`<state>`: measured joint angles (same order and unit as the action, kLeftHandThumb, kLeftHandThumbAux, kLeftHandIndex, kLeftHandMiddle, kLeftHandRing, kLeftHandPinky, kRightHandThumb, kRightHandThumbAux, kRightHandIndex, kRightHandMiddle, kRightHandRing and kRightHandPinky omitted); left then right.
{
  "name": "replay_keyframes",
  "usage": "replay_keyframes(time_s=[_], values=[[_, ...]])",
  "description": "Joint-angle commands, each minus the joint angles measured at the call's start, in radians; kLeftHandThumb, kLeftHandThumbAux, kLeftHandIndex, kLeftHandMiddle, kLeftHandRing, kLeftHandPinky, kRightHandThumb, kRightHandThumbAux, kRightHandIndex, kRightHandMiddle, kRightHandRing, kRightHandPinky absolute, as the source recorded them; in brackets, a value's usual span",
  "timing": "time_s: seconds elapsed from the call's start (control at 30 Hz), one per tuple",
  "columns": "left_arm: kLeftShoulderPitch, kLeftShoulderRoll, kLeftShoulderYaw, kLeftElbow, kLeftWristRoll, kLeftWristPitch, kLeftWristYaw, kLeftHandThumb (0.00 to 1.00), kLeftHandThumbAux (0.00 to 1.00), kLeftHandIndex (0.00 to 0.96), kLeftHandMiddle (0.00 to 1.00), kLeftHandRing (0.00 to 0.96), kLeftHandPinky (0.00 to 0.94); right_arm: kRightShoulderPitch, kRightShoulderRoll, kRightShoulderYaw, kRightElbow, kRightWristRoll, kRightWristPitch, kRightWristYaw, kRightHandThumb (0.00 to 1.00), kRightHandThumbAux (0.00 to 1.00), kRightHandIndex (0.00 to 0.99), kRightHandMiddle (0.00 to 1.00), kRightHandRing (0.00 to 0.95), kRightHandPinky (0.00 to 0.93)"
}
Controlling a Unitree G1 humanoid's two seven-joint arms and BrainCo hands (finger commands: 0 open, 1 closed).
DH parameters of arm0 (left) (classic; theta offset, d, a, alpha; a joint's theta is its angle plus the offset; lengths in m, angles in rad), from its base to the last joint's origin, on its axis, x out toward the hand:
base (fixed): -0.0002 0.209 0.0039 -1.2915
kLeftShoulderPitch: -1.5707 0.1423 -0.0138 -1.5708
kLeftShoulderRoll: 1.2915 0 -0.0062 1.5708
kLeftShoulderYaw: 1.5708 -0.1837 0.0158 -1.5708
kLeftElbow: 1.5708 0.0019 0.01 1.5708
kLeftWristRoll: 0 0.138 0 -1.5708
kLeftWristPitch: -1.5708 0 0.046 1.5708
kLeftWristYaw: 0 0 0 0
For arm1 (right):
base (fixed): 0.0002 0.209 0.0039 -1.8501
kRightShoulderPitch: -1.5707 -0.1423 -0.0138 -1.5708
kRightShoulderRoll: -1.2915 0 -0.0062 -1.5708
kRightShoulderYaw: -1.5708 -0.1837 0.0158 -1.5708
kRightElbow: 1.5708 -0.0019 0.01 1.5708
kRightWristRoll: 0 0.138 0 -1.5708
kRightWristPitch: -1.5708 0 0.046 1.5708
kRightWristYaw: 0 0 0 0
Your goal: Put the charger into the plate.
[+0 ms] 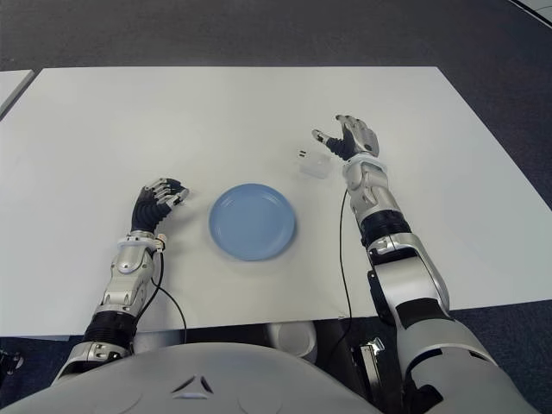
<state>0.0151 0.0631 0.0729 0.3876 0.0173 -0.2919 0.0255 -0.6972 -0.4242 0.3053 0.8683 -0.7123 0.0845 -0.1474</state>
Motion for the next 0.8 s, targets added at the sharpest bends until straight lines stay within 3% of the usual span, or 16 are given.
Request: replay_keyframes(time_s=[0.03,0.37,0.8], values=[[0.015,0.001,0.000,0.022,-0.001,0.010,-0.005,0.705,0.721,0.426,0.464,0.473,0.470,-0.040,0.015,0.067,0.095,-0.022,-0.004,0.052,0.579,0.131,0.000,0.000,0.000,0.000],[0.009,0.004,0.002,0.023,0.001,0.025,0.000,0.704,0.721,0.426,0.465,0.475,0.470,-0.088,0.035,0.173,0.252,-0.040,-0.033,0.110,0.553,0.111,0.000,0.000,0.000,0.000],[0.013,0.008,0.005,0.013,0.011,0.033,0.012,0.703,0.721,0.426,0.469,0.481,0.473,-0.078,0.051,0.223,0.316,-0.029,-0.042,0.132,0.540,0.120,0.000,0.000,0.000,0.000]])
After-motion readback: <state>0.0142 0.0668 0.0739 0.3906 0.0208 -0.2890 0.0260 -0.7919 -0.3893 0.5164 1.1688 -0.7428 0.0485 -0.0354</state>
